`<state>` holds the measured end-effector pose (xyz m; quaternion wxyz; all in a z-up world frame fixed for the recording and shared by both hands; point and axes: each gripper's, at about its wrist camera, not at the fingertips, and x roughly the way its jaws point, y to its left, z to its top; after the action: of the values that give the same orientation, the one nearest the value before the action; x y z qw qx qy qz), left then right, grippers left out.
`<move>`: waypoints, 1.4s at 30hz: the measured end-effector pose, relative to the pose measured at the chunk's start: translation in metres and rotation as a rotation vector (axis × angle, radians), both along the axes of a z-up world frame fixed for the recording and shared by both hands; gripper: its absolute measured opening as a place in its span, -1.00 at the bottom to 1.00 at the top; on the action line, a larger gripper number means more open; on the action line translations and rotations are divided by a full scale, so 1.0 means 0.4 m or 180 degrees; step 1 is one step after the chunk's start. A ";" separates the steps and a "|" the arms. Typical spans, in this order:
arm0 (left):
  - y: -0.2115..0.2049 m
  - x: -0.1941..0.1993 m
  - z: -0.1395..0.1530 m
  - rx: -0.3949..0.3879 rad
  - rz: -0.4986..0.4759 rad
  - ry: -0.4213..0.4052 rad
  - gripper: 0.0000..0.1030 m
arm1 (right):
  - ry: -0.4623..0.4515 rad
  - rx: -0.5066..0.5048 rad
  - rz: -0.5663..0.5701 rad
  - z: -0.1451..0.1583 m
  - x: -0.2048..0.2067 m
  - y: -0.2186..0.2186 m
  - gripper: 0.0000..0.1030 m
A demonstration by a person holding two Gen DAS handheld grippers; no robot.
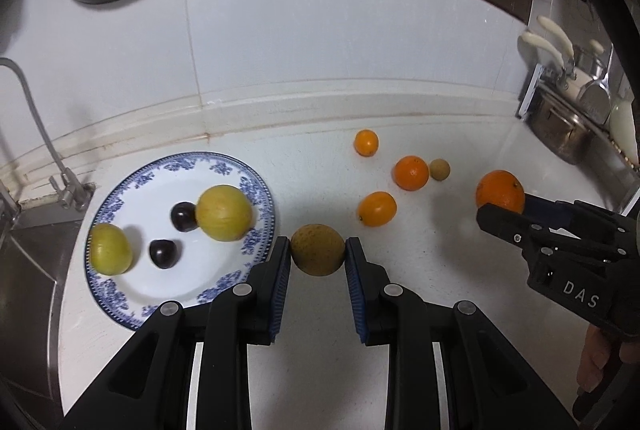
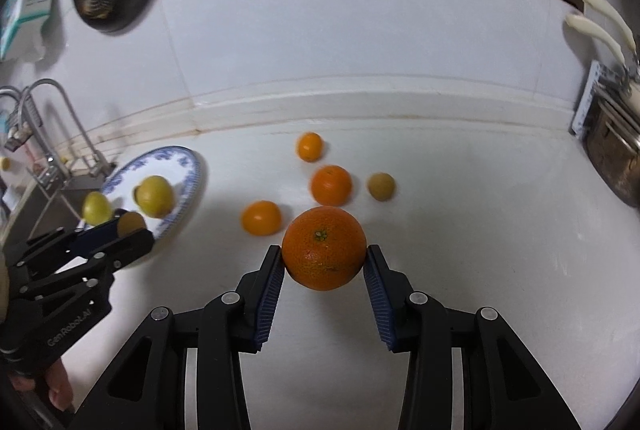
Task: Organize fruits
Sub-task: 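Grasp the large orange with the right tool while the left tool closes around a tan round fruit, then carry the large orange and tan fruit onto the plate and open both tools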
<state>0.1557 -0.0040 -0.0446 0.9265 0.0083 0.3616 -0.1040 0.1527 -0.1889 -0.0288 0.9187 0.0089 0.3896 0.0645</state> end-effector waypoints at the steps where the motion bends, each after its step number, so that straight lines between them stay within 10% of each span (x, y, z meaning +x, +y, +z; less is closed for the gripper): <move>1: 0.006 -0.005 0.004 -0.0019 0.0007 -0.0009 -0.47 | -0.0023 0.0011 0.0030 0.009 -0.006 0.008 -0.18; 19: 0.168 -0.107 0.083 -0.0046 0.0259 -0.0296 -0.47 | -0.0245 0.0031 0.0549 0.082 -0.045 0.196 -0.18; 42: 0.336 0.003 0.075 0.0122 0.0276 -0.0218 -0.47 | -0.0068 0.0070 0.1070 0.074 0.090 0.406 -0.18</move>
<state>0.1567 0.1306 -0.0148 0.9416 0.0139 0.3316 -0.0564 0.1885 -0.0266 0.0008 0.8989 -0.0471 0.3751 0.2215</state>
